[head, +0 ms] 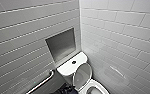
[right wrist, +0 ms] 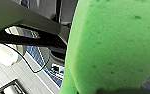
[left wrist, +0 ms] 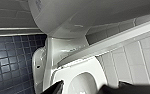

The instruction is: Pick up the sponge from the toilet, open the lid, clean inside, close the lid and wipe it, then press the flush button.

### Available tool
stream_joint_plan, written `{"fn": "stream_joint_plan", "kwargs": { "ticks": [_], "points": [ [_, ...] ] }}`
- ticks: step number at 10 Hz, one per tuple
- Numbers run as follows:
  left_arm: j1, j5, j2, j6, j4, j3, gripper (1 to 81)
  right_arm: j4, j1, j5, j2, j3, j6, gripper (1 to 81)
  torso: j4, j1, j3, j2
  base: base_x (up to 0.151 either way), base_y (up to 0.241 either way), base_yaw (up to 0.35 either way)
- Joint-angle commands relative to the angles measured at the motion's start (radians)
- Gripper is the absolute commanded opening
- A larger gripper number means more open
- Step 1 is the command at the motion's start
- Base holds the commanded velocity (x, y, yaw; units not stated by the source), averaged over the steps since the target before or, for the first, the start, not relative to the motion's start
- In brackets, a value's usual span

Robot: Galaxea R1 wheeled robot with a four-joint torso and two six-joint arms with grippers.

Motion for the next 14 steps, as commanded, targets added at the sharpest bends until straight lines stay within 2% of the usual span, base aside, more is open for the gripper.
{"fn": "stream_joint_plan", "kwargs": {
  "ticks": [1, 3, 7, 12, 14],
  "points": [
    [-0.161, 0.014, 0.009, -0.073, -0.014, -0.079, 81.1, -0.025, -0.010, -0.049, -0.004, 0.016, -0.008, 1.0, 0.000, 0.000, 0.000, 0.000, 0.000, 0.000, 0.000],
    [-0.199, 0.012, 0.045, -0.164, -0.013, -0.187, 81.1, -0.030, -0.019, -0.049, -0.003, 0.016, -0.015, 1.0, 0.000, 0.000, 0.000, 0.000, 0.000, 0.000, 0.000],
    [-0.261, 0.012, 0.107, -0.251, -0.013, -0.308, 81.1, -0.025, -0.019, -0.052, 0.023, 0.013, -0.011, 1.0, 0.000, 0.000, 0.000, 0.000, 0.000, 0.000, 0.000],
    [-0.264, 0.014, 0.195, -0.247, -0.002, -0.339, 81.1, -0.019, -0.019, -0.051, 0.023, 0.011, -0.009, 1.0, 0.000, 0.000, 0.000, 0.000, 0.000, 0.000, 0.000],
    [-0.241, 0.012, 0.181, -0.244, 0.023, -0.277, 81.1, -0.022, -0.009, -0.051, 0.023, 0.007, -0.006, 1.0, 0.000, 0.000, 0.000, 0.000, 0.000, 0.000, 0.000]
  ]
}}
